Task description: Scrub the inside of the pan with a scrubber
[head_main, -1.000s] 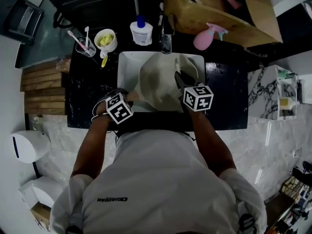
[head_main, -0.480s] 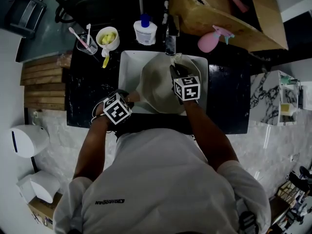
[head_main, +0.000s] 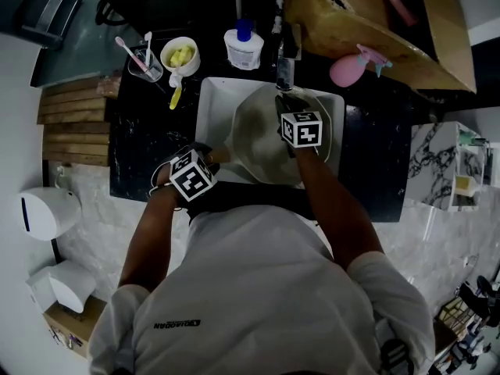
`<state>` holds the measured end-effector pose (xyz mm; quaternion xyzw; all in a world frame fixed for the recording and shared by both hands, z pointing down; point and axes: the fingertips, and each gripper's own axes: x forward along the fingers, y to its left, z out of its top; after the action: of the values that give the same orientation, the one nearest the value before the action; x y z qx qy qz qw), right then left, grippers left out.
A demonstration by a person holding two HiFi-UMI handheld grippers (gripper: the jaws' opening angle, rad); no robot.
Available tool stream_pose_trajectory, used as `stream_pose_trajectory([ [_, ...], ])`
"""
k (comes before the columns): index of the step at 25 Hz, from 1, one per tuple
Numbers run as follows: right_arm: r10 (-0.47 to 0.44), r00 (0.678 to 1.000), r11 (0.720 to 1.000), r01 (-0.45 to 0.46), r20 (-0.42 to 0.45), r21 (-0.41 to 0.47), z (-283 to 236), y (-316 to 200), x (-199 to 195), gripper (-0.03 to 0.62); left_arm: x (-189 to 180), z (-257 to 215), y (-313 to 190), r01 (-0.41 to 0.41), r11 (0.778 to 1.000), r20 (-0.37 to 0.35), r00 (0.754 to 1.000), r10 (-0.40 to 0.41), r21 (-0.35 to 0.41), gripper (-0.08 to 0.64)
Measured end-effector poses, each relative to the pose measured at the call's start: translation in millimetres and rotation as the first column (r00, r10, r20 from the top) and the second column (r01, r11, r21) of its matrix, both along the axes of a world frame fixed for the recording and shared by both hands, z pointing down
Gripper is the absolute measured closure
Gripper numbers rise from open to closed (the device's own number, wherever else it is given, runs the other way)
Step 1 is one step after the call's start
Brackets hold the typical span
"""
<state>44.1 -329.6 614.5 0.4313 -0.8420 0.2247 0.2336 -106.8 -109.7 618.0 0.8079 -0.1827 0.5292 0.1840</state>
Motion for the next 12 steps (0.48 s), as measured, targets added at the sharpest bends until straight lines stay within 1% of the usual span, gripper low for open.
stream_pose_trajectory([
  [6, -0.005, 0.999, 0.999, 0.006, 0.038, -0.036, 8, -5, -17, 0.522, -2, 3, 0, -0.009, 1.0, 0.018, 1.0, 0.009, 0.003, 0.387],
  [12, -0.01, 0.994, 0.996, 0.019, 0.107, -0.085, 8, -4, -33, 0.522, -2, 4, 0, -0.013, 1.0, 0.019, 1.0, 0.013, 0.0, 0.391],
])
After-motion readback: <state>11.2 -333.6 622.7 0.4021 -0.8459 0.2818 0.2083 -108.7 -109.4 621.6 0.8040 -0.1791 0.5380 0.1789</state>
